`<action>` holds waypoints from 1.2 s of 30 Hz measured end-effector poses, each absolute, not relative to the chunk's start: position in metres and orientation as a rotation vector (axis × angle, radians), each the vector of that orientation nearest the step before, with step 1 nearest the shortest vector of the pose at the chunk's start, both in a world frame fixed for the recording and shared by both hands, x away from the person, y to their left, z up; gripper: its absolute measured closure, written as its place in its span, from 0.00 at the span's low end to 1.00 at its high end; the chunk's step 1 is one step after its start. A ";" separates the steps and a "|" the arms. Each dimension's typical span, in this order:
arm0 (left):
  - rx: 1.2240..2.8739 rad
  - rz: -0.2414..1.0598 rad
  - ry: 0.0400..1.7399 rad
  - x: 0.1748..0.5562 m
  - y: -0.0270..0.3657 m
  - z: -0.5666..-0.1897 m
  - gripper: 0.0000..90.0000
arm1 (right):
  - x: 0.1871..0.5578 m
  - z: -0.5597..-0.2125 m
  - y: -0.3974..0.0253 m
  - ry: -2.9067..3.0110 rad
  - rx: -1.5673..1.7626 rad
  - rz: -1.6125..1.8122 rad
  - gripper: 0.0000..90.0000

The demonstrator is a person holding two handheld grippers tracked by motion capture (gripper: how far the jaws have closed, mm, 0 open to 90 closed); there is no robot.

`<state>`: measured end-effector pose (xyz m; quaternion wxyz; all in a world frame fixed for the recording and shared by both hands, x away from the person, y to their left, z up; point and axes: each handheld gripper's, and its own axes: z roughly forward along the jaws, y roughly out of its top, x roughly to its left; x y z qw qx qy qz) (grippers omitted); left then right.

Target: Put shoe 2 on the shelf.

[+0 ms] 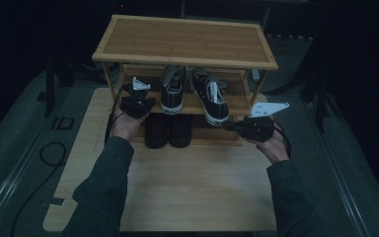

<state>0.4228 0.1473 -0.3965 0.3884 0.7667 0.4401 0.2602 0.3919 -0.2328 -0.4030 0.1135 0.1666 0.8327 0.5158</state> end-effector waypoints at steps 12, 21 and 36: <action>1.917 0.624 1.117 0.425 0.145 -0.399 1.00 | 0.393 -0.402 -0.229 2.441 0.471 1.521 1.00; 1.946 0.675 1.107 0.424 0.142 -0.399 1.00 | 0.399 -0.399 -0.222 2.420 0.475 1.559 1.00; 1.938 0.647 1.112 0.424 0.143 -0.399 1.00 | 0.401 -0.400 -0.192 2.447 0.407 1.524 1.00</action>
